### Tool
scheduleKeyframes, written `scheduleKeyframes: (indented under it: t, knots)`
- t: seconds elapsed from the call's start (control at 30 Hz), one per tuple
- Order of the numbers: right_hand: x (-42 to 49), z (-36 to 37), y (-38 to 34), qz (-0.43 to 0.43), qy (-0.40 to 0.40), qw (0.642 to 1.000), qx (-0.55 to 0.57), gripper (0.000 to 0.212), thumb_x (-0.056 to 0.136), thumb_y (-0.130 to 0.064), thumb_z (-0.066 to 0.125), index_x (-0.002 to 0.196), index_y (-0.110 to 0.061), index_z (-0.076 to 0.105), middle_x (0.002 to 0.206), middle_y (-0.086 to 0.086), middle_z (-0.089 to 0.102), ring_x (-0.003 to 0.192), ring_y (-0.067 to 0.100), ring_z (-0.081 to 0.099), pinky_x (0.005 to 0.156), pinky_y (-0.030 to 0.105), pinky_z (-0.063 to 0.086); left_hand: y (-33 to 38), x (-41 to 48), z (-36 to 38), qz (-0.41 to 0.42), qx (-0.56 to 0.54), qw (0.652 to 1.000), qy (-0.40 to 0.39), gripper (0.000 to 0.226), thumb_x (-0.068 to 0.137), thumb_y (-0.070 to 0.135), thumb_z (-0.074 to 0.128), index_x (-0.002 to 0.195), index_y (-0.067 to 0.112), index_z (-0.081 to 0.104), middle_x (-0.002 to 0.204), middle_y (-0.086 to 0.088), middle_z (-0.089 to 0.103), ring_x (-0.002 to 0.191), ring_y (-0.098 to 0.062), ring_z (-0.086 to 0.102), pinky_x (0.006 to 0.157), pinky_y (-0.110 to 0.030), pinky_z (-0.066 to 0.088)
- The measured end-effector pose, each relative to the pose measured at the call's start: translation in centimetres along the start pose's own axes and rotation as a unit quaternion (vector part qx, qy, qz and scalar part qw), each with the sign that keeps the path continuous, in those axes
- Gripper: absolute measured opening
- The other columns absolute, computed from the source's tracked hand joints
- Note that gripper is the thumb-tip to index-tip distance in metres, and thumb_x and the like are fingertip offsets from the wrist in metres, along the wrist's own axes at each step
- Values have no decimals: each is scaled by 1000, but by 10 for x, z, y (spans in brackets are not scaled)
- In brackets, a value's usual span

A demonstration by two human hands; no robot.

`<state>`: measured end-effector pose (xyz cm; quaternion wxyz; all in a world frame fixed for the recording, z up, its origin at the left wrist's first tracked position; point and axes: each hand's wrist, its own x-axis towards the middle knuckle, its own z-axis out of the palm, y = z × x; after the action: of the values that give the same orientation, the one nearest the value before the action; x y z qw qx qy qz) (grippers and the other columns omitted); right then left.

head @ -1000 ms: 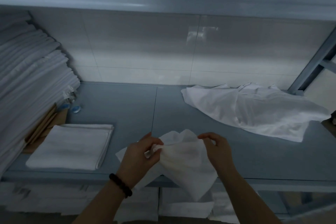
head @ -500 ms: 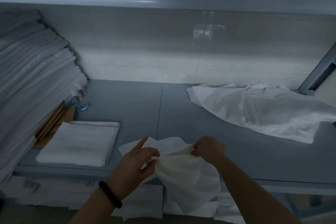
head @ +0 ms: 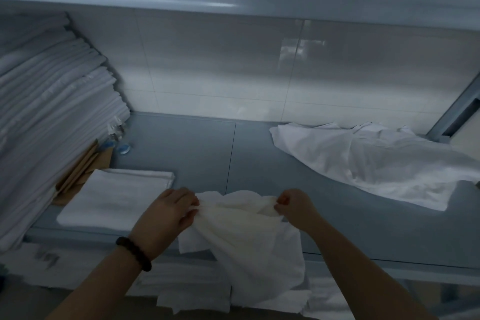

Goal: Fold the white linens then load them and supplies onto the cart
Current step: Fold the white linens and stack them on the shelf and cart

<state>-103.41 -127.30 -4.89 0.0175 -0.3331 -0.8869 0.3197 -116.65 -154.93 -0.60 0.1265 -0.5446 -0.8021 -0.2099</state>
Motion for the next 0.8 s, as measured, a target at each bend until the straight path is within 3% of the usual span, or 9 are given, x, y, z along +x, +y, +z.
scheduleKeyframes:
  t: [0.03,0.17,0.23,0.3,0.37,0.5,0.7,0.73,0.8]
  knots:
    - [0,-6,-1,1,14,1000,6,28,79,-16,71,60,-25,53,74,-4,56,79,19,58,73,30,45,-5,-1,-2,4,6,1000,-10,7,80,16,64,80,10,67,81,-3,65,65,-22,62,67,-22,40]
    - [-5,-39,-13,-31,45,998,11,24,80,-14,71,65,-21,54,79,1,57,78,19,55,67,30,40,-14,2,-10,-2,19,998,-61,30,59,0,88,78,11,67,78,-2,66,65,-21,63,62,-23,45]
    - [-13,-56,-23,-51,71,996,13,30,78,-12,72,63,-25,50,76,0,58,75,18,55,70,33,43,-13,10,-19,16,37,998,-50,22,64,4,84,78,11,67,76,-2,66,63,-23,62,61,-27,48]
    - [-25,-75,-34,-89,91,992,25,34,76,-7,72,64,-27,46,67,-6,54,65,14,50,67,32,41,-12,18,-31,25,49,998,-28,10,76,17,62,78,9,68,76,-4,67,61,-26,63,59,-27,50]
    - [-37,-93,-46,-141,75,987,15,34,79,-5,68,64,-30,50,67,-6,57,65,14,53,70,34,45,-12,25,-43,26,55,998,-18,30,76,27,45,79,8,69,76,-5,69,61,-28,63,59,-26,52]
    - [-60,-119,-65,-162,45,985,-46,26,84,-10,65,75,-32,73,87,-6,72,84,14,63,87,36,49,-10,37,-65,27,77,996,30,34,76,28,44,80,7,70,75,-4,70,62,-29,62,61,-26,50]
    - [-96,-135,-87,-169,171,954,-181,15,89,-25,64,94,-34,76,96,-12,73,96,13,63,113,47,25,-2,53,-92,39,65,991,110,33,79,27,47,80,3,70,74,-8,69,67,-32,63,69,-33,46]
    - [-102,-138,-88,-195,174,945,-198,17,90,-23,63,95,-33,76,92,-10,73,92,13,61,114,46,22,-2,55,-98,29,54,991,121,35,80,28,47,81,2,70,75,-9,69,69,-33,64,69,-34,47]
    - [-114,-144,-88,-268,151,935,-174,21,89,-11,65,95,-26,77,84,-7,71,82,11,55,105,40,34,-3,59,-108,18,34,988,150,37,80,29,47,83,0,69,76,-11,69,72,-32,65,70,-32,44]
